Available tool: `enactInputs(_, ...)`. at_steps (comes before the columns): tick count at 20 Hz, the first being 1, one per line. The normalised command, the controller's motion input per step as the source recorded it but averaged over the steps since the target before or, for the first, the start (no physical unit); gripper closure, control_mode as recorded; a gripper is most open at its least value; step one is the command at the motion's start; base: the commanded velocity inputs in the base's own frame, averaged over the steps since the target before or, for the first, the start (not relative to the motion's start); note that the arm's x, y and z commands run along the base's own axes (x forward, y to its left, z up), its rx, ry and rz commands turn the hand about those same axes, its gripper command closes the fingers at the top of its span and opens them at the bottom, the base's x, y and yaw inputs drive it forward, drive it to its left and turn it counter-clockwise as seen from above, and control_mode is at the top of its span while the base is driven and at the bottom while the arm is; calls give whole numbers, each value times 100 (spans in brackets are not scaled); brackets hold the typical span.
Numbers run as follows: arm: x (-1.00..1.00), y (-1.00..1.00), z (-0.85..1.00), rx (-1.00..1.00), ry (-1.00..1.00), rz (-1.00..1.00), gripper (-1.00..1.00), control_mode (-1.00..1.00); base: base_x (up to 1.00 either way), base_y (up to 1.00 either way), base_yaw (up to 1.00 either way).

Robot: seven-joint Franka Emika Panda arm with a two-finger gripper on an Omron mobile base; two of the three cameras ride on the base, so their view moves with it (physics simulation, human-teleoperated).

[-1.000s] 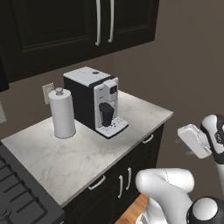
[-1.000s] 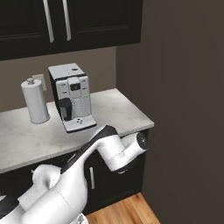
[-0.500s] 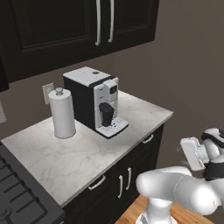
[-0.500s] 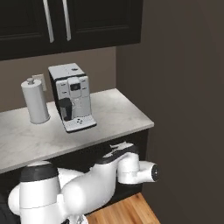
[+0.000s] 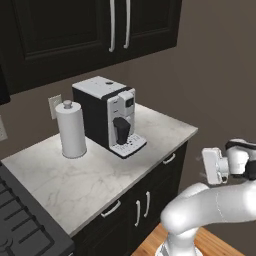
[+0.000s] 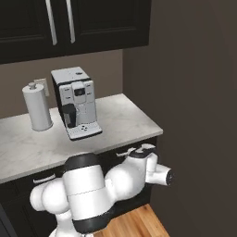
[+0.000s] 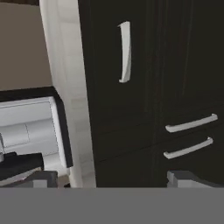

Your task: Take a straw from the drawer in front and place it inside the glass cup on the dining counter.

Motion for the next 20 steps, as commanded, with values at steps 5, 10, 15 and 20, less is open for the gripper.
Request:
enactInputs(5,77,4,-31,9,0,-10,-100,-100,0,0,0)
enactInputs(10,75,5,-43,8,0,-8,-100,-100,0,0,0)
enactInputs(15,43,0,-39,7,0,-3,-100,-100,0,0,0)
enactInputs(20,25,0,-29,5,0,0,-100,-100,0,0,0)
